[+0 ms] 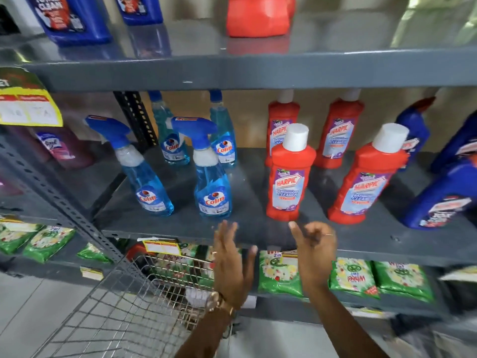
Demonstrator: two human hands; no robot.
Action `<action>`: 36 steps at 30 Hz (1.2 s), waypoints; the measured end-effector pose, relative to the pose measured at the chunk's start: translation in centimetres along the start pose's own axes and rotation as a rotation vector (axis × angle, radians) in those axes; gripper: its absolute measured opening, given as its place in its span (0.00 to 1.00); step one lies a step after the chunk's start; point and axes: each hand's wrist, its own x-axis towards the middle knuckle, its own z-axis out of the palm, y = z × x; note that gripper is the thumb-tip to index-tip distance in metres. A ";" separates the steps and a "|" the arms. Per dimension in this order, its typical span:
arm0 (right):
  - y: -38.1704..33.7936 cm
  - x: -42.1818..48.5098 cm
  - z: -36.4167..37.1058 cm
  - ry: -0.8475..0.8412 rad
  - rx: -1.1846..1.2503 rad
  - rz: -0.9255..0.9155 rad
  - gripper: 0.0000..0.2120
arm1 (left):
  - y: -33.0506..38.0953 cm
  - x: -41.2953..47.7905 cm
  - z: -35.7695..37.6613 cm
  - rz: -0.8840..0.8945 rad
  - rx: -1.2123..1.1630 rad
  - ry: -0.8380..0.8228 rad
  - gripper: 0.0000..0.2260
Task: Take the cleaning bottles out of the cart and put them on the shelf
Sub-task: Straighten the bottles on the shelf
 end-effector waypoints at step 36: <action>3.8 18.4 -19.2 0.202 -0.367 -0.058 0.58 | 16.3 -4.9 19.4 0.660 0.538 -0.454 0.30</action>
